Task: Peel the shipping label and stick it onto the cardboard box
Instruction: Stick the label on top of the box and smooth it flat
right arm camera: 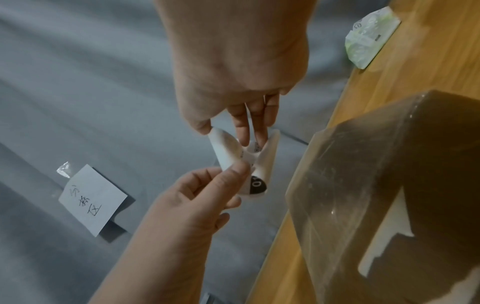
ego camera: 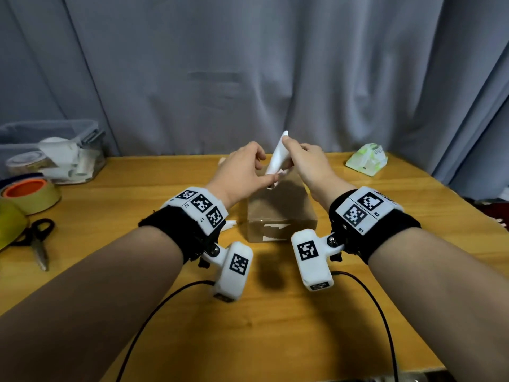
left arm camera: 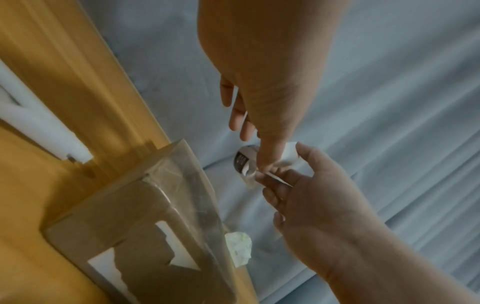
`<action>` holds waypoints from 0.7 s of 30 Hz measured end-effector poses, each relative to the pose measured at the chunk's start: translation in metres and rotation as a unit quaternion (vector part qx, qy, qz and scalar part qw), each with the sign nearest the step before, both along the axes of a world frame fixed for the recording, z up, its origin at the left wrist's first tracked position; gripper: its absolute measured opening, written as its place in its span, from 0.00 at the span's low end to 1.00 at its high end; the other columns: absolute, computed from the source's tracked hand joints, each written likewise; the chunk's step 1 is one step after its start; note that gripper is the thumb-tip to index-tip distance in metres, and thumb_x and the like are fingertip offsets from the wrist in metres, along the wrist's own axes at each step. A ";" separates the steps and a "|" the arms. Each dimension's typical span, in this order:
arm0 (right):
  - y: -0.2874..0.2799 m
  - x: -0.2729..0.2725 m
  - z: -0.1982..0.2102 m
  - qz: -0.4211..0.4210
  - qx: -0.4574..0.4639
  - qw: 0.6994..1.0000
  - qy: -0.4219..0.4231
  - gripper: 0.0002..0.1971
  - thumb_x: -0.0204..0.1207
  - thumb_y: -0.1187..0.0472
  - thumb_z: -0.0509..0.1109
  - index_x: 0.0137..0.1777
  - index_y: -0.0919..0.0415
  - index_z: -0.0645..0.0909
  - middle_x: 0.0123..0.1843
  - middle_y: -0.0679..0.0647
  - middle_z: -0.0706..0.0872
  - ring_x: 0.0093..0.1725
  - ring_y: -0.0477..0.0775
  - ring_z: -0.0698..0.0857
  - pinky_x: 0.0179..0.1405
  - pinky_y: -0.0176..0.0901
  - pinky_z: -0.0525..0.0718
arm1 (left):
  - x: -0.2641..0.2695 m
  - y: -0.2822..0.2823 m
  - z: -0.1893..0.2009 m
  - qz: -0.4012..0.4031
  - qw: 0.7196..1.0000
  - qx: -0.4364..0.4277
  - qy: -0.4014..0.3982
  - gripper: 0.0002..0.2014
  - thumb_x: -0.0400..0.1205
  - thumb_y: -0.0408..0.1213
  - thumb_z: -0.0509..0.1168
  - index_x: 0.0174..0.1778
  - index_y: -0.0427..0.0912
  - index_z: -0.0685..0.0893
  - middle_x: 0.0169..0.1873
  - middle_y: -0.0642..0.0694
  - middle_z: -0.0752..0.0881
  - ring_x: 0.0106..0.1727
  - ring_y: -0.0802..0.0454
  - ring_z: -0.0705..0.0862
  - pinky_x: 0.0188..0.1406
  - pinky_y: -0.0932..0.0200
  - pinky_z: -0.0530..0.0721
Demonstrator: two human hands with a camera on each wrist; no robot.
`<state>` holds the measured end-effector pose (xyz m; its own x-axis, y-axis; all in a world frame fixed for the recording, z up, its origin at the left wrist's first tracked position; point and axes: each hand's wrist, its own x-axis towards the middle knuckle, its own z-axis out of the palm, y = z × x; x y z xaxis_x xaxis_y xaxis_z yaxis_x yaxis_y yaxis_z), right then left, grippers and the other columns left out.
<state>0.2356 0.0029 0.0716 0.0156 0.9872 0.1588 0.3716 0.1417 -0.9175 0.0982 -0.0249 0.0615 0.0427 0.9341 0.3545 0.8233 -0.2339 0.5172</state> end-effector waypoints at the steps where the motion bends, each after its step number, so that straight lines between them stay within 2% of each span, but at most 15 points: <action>1: 0.003 0.003 0.001 -0.002 -0.003 1.000 -0.004 0.30 0.55 0.29 0.56 0.30 0.56 0.81 0.34 0.52 0.87 0.48 0.61 0.87 0.65 0.66 0.76 | 0.001 0.003 0.000 -0.014 1.000 -0.001 -0.026 0.20 0.71 0.51 0.72 0.53 0.45 0.77 0.41 0.52 0.83 0.42 0.51 0.81 0.53 0.48 0.82; 4: 0.010 0.011 0.004 -0.011 -0.016 1.000 -0.012 0.29 0.57 0.28 0.56 0.29 0.55 0.81 0.34 0.52 0.88 0.45 0.59 0.86 0.65 0.62 0.77 | 0.003 0.011 0.001 -0.025 0.997 0.025 -0.061 0.10 0.75 0.43 0.71 0.47 0.44 0.80 0.31 0.56 0.81 0.38 0.52 0.81 0.46 0.56 0.82; 6: 0.014 0.015 0.006 -0.011 -0.019 1.000 -0.017 0.27 0.60 0.30 0.57 0.26 0.53 0.79 0.29 0.48 0.84 0.41 0.57 0.81 0.65 0.62 0.75 | 0.004 0.014 0.003 -0.032 0.996 0.033 -0.080 0.06 0.76 0.42 0.70 0.45 0.45 0.82 0.29 0.56 0.81 0.36 0.53 0.80 0.41 0.58 0.78; 9: 0.016 0.023 0.010 -0.007 -0.022 1.000 -0.020 0.25 0.65 0.30 0.58 0.24 0.49 0.78 0.30 0.44 0.80 0.42 0.54 0.78 0.64 0.58 0.75 | 0.007 0.018 0.010 -0.060 0.988 0.019 -0.143 0.06 0.77 0.43 0.69 0.41 0.44 0.84 0.31 0.47 0.88 0.35 0.50 0.84 0.41 0.54 0.81; 12: 0.016 0.030 0.017 0.042 -0.016 0.999 -0.016 0.27 0.75 0.32 0.55 0.33 0.51 0.84 0.35 0.45 0.83 0.40 0.48 0.79 0.50 0.42 0.75 | 0.011 0.024 0.014 -0.045 0.978 0.046 -0.197 0.11 0.80 0.42 0.67 0.40 0.37 0.87 0.31 0.38 0.88 0.32 0.47 0.81 0.37 0.55 0.79; 14: 0.016 0.033 0.017 0.078 0.027 0.993 -0.082 0.28 0.75 0.33 0.57 0.41 0.56 0.87 0.40 0.47 0.85 0.45 0.47 0.80 0.49 0.41 0.73 | 0.012 0.031 0.015 -0.015 0.974 0.065 -0.215 0.13 0.81 0.39 0.64 0.37 0.33 0.87 0.28 0.38 0.83 0.30 0.48 0.76 0.34 0.58 0.74; 17: 0.016 0.038 0.009 0.083 0.108 0.957 -0.257 0.19 0.64 0.36 0.72 0.43 0.51 0.85 0.51 0.47 0.78 0.58 0.50 0.73 0.63 0.48 0.68 | 0.010 0.042 0.009 0.008 0.966 0.045 -0.254 0.18 0.82 0.38 0.64 0.26 0.34 0.82 0.18 0.45 0.76 0.22 0.55 0.70 0.28 0.60 0.69; 19: 0.014 0.041 0.003 0.103 0.142 0.932 -0.316 0.16 0.61 0.40 0.76 0.43 0.49 0.84 0.52 0.47 0.71 0.58 0.51 0.69 0.62 0.50 0.65 | 0.009 0.048 0.002 -0.005 0.950 0.007 -0.311 0.17 0.82 0.40 0.64 0.31 0.33 0.86 0.14 0.52 0.80 0.16 0.64 0.73 0.23 0.65 0.73; 21: 0.010 0.043 0.002 0.102 0.188 0.909 -0.357 0.16 0.61 0.40 0.77 0.41 0.50 0.83 0.52 0.48 0.69 0.56 0.51 0.68 0.57 0.49 0.66 | 0.009 0.053 -0.004 -0.019 0.931 -0.032 -0.362 0.15 0.82 0.39 0.64 0.36 0.32 0.88 0.14 0.58 0.84 0.17 0.68 0.78 0.21 0.74 0.75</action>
